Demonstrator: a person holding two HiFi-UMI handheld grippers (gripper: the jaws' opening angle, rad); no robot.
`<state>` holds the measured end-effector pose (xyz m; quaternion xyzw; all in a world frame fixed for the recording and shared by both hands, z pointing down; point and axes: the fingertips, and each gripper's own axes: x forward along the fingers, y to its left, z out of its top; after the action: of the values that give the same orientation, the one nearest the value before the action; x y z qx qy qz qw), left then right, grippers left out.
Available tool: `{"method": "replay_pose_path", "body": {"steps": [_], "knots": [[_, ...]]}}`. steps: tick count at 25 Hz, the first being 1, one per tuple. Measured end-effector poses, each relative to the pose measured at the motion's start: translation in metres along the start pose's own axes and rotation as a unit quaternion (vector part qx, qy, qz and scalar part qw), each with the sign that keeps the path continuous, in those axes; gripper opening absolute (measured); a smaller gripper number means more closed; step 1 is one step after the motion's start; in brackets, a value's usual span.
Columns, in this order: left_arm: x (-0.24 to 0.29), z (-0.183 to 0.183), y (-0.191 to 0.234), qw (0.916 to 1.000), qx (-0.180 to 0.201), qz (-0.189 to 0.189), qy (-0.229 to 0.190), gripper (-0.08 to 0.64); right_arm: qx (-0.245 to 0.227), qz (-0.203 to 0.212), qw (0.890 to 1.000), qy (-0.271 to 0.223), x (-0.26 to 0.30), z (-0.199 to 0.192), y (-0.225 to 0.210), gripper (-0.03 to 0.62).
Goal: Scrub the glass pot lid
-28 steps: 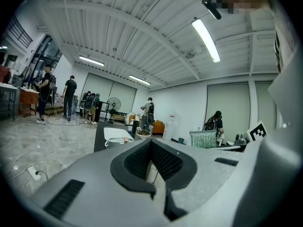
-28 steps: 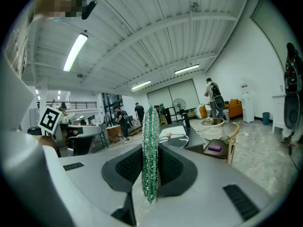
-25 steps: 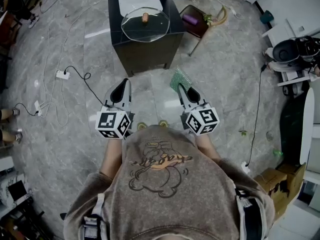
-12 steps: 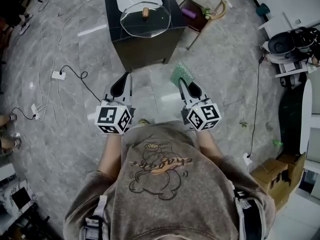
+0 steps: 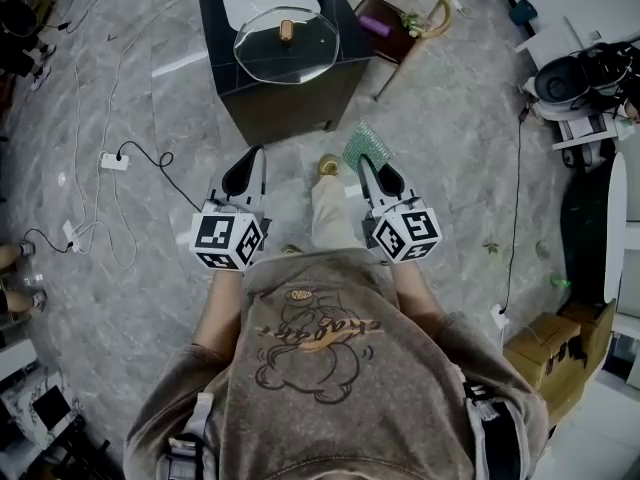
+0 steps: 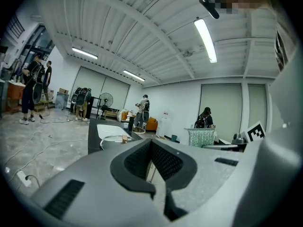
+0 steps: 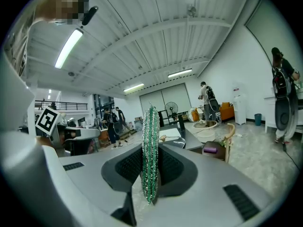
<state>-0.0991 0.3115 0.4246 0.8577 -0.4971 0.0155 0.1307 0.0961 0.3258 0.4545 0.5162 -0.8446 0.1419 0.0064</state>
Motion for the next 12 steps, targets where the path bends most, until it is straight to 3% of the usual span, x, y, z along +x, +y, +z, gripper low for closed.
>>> {"method": "replay_pose_path", "body": {"steps": [12], "knots": [[0.094, 0.024, 0.043, 0.9998, 0.001, 0.018, 0.007, 0.008, -0.003, 0.038, 0.999, 0.013, 0.108, 0.027, -0.05, 0.083]]}}
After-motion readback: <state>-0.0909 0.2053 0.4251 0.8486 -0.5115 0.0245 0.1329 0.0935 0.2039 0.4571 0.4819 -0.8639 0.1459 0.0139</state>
